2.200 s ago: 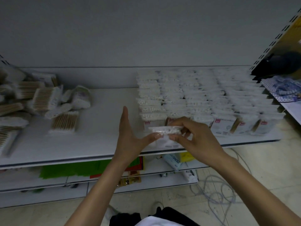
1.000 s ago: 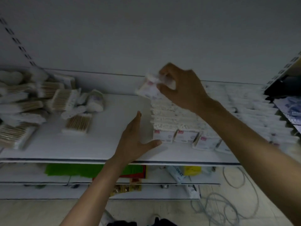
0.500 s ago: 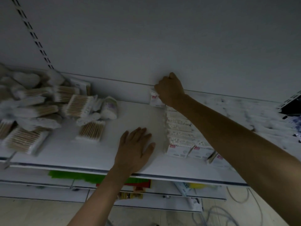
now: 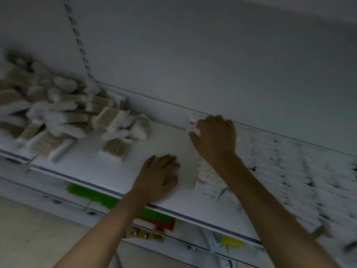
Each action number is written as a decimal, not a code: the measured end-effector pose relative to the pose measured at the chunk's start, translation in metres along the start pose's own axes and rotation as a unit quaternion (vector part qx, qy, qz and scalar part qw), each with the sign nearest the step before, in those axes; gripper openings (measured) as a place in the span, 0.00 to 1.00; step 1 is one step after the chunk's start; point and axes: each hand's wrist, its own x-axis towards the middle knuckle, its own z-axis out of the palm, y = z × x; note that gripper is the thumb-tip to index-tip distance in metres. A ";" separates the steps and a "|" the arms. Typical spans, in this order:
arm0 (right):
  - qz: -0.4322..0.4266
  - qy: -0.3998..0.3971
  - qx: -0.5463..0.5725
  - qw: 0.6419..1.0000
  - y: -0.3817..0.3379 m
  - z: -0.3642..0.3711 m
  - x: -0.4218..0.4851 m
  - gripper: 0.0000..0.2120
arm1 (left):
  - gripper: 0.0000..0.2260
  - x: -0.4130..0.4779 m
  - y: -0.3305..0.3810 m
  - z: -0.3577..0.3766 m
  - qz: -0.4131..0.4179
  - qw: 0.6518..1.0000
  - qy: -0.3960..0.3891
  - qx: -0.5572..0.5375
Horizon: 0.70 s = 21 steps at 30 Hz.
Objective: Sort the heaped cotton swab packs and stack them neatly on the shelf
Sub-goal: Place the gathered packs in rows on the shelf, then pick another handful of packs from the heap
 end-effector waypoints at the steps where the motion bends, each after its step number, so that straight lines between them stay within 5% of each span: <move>1: 0.014 0.009 0.039 0.999 -0.003 0.000 -0.012 0.19 | 0.25 -0.002 0.002 -0.003 -0.011 1.000 -0.013 -0.014; 9: 0.057 0.014 0.329 0.943 -0.077 0.006 -0.093 0.21 | 0.30 -0.056 0.005 -0.064 -0.117 0.979 0.167 -0.022; 21: 0.028 -0.045 0.347 0.936 -0.218 0.016 -0.072 0.21 | 0.29 -0.180 -0.087 -0.141 -0.170 0.968 0.183 0.028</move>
